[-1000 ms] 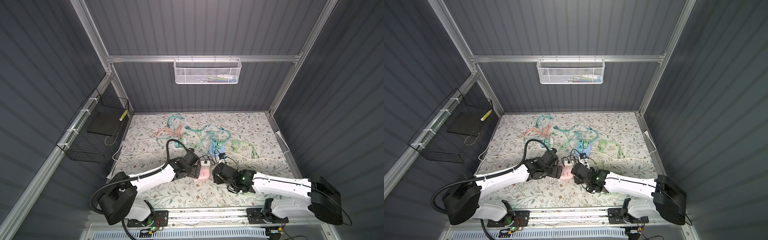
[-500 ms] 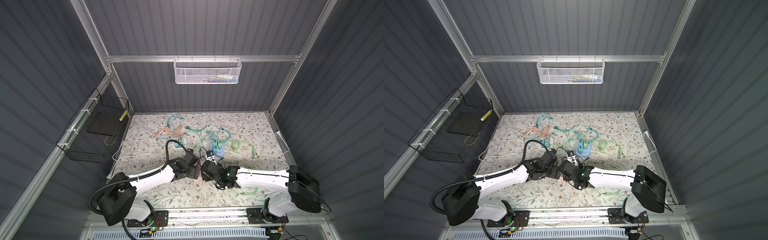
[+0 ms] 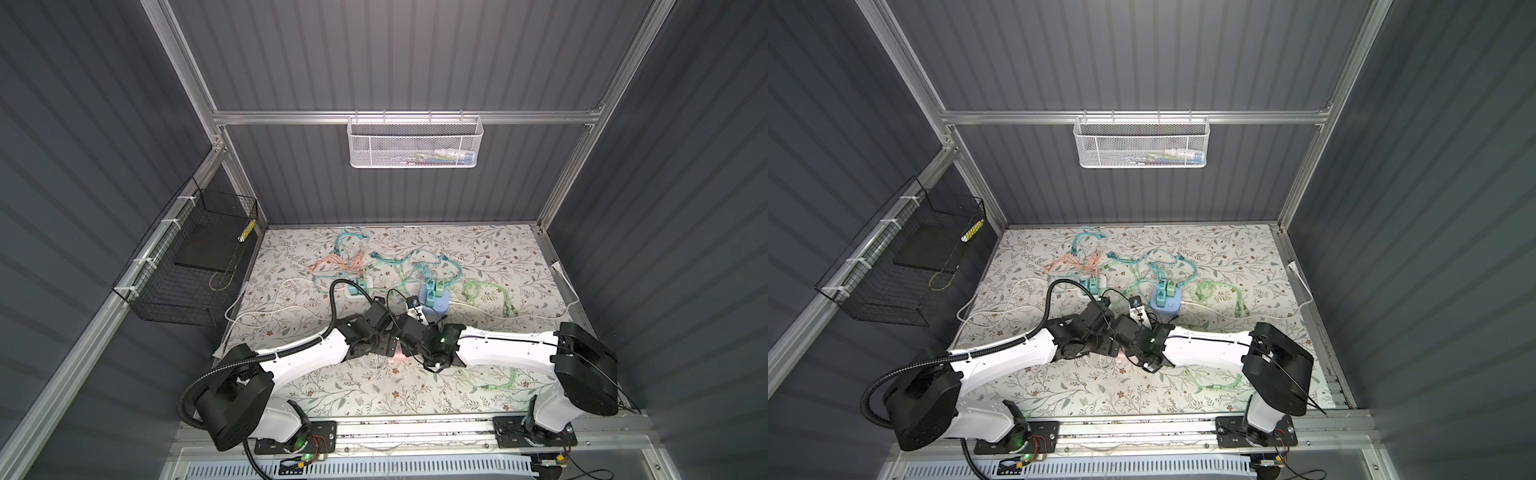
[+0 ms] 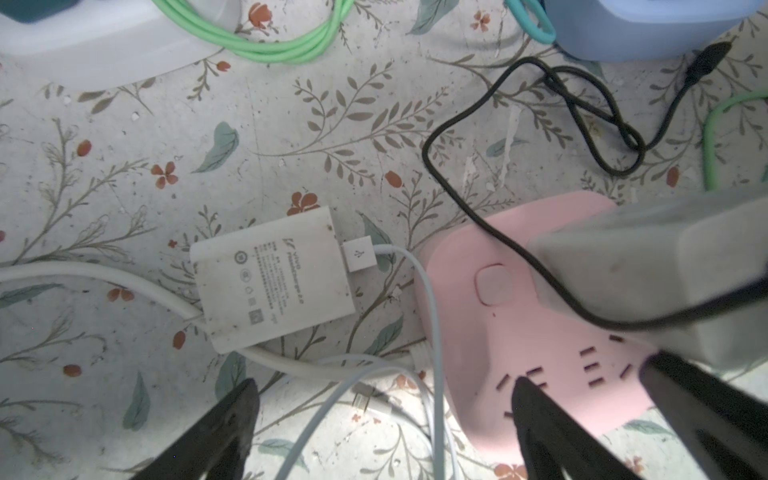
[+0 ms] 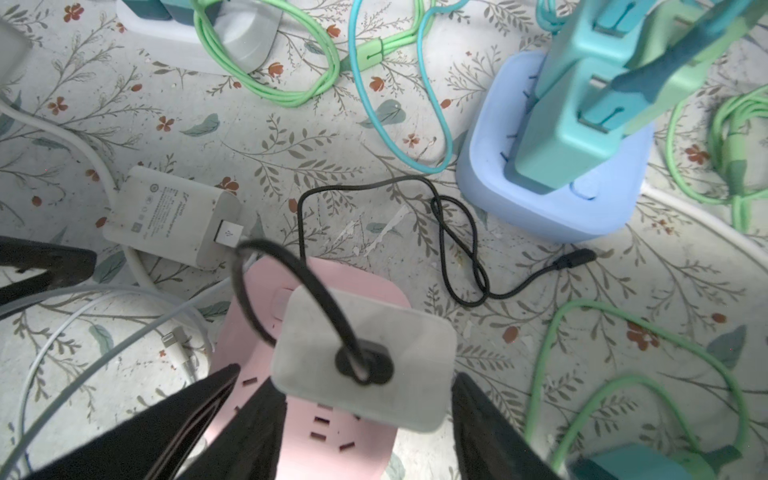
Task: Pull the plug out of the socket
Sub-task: 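Move the right gripper over the white charger plugged into the strip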
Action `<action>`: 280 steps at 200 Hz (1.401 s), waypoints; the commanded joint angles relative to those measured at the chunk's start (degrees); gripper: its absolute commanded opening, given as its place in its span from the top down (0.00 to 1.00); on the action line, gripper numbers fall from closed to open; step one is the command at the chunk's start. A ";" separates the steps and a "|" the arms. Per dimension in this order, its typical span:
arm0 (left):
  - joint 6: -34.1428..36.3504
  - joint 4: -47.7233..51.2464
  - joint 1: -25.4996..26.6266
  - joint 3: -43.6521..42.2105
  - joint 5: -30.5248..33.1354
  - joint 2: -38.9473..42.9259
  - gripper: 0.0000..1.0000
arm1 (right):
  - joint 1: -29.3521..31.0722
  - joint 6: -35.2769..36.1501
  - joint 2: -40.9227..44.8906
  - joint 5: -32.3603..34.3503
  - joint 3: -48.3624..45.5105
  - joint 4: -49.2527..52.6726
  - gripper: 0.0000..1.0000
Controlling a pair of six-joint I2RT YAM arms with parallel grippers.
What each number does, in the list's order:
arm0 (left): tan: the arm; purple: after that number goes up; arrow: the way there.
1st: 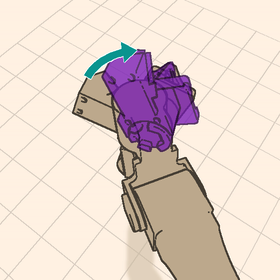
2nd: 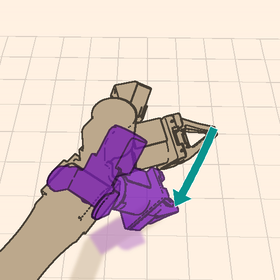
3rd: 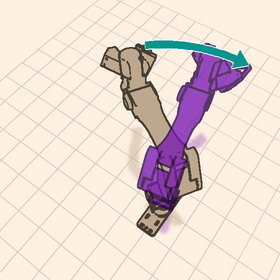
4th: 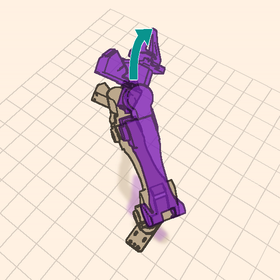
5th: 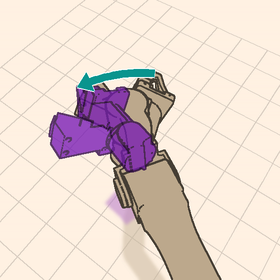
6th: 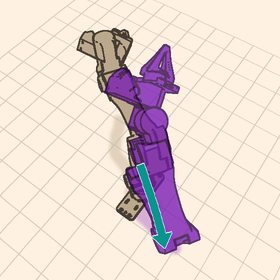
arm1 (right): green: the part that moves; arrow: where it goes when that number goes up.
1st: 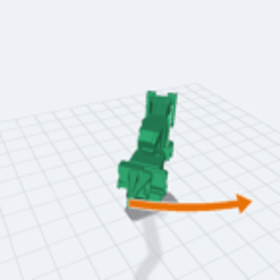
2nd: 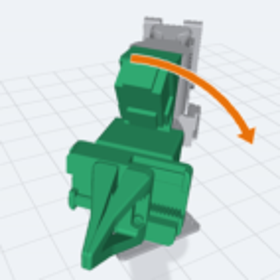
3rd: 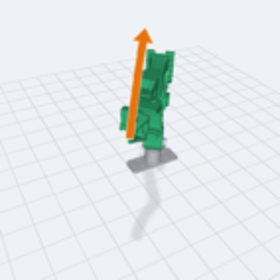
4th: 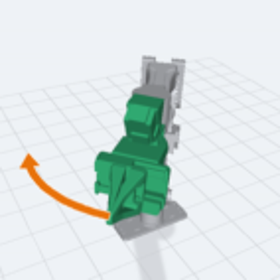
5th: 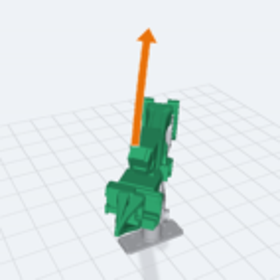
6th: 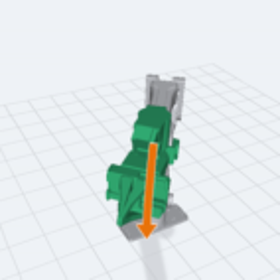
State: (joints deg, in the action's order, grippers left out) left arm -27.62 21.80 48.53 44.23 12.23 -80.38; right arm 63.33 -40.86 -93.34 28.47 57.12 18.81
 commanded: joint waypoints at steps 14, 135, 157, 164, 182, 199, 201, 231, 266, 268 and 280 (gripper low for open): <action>0.72 0.68 -0.02 -0.73 -0.27 -0.47 0.05 | -0.91 1.27 -0.39 -0.85 0.54 1.41 0.39; 1.21 -0.78 0.04 0.21 -2.10 -1.76 0.05 | -4.08 3.23 -3.24 -3.21 2.11 -0.24 0.32; 1.42 -0.75 0.03 0.25 -2.20 -1.90 0.05 | -4.65 3.84 -3.64 -3.41 2.79 -0.35 0.31; 1.50 -0.77 0.01 0.35 -2.29 -2.06 0.05 | -4.79 4.09 -3.85 -3.55 3.14 -0.35 0.30; 1.51 -0.86 0.03 0.29 -2.35 -2.17 0.05 | -5.04 4.72 -4.71 -4.11 4.10 -0.44 0.28; 1.51 -1.05 0.00 0.23 -2.39 -2.06 0.05 | -5.37 4.91 -5.43 -4.33 4.79 -0.44 0.27; 1.51 -1.10 0.05 0.13 -2.41 -2.08 0.05 | -5.40 4.98 -5.51 -4.37 4.83 -0.44 0.27; 1.60 -1.21 0.02 0.16 -2.58 -2.06 0.05 | -6.41 5.40 -6.33 -4.81 5.37 -0.44 0.27; 1.69 -1.51 0.00 0.34 -2.65 -2.36 0.05 | -7.26 6.12 -6.64 -5.50 5.54 -1.05 0.29; 1.71 -1.55 0.03 0.33 -2.76 -2.36 0.05 | -7.26 6.14 -6.67 -5.52 5.61 -1.05 0.29; 1.73 -1.68 0.03 0.43 -2.91 -2.72 0.05 | -7.26 6.48 -7.05 -5.91 6.00 -1.14 0.29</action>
State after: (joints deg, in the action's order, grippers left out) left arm -27.00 19.49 47.46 44.23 10.28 -81.67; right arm 56.99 -35.51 -99.18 22.87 60.23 18.74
